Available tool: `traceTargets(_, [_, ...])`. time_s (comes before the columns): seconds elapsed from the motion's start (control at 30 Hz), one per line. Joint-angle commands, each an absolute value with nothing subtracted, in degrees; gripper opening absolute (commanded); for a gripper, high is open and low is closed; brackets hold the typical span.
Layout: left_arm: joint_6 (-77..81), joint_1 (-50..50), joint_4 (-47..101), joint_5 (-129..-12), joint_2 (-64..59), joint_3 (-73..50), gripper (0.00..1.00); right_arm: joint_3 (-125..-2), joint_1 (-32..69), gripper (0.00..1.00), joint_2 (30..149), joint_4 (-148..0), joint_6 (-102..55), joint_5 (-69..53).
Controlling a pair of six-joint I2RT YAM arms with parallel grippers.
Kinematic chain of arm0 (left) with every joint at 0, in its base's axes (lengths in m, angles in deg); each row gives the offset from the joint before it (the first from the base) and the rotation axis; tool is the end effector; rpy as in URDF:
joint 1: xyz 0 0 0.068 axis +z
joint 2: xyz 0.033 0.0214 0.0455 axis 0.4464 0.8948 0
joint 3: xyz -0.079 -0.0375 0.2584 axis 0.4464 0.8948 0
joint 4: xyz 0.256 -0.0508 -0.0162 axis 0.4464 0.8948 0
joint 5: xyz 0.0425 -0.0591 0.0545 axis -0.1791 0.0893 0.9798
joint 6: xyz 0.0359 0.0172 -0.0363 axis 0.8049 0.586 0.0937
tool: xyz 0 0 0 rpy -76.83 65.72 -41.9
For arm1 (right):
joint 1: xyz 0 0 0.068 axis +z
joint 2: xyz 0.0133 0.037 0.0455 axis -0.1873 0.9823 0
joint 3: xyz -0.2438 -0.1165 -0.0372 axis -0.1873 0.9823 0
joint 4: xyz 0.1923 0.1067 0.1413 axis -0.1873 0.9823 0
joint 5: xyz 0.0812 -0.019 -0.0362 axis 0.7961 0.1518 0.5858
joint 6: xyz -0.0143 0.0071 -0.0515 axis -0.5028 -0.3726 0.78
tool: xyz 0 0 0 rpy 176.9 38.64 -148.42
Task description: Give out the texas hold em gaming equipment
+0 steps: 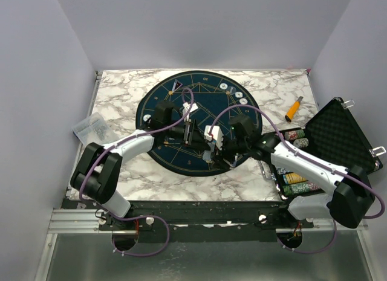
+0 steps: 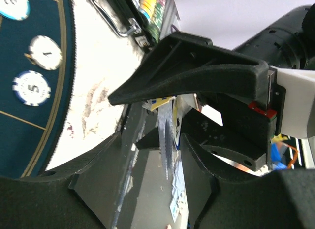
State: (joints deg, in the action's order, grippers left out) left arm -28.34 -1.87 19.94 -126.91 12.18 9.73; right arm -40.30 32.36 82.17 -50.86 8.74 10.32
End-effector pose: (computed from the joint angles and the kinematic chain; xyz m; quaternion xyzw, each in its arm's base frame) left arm 0.2717 -0.1834 0.2236 0.1793 0.7585 -0.6219 0.0764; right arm 0.1879 0.1976 0.2580 -0.5788 0.6952 0.2633 0.3351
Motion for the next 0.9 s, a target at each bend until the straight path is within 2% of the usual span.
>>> traceTargets(0.0, [-21.4, -1.0, 24.7, -122.9, 9.2, 10.0, 0.54, -39.5, 32.2, 0.01, 81.2, -52.1, 7.0, 13.7])
traceTargets(0.2, [-20.6, -2.3, 25.6, -123.8, 9.3, 8.6, 0.56, -40.3, 32.1, 0.01, 82.3, -51.5, 6.5, 14.5])
traceTargets(0.47, [-19.4, -4.0, 26.5, -122.9, 11.1, 7.7, 0.55, -40.5, 32.1, 0.01, 82.6, -50.9, 7.2, 14.8])
traceTargets(0.87, [-13.9, -1.6, 34.5, -120.8, 10.0, 6.8, 0.28, -40.6, 32.0, 0.01, 80.9, -49.3, 7.9, 14.1])
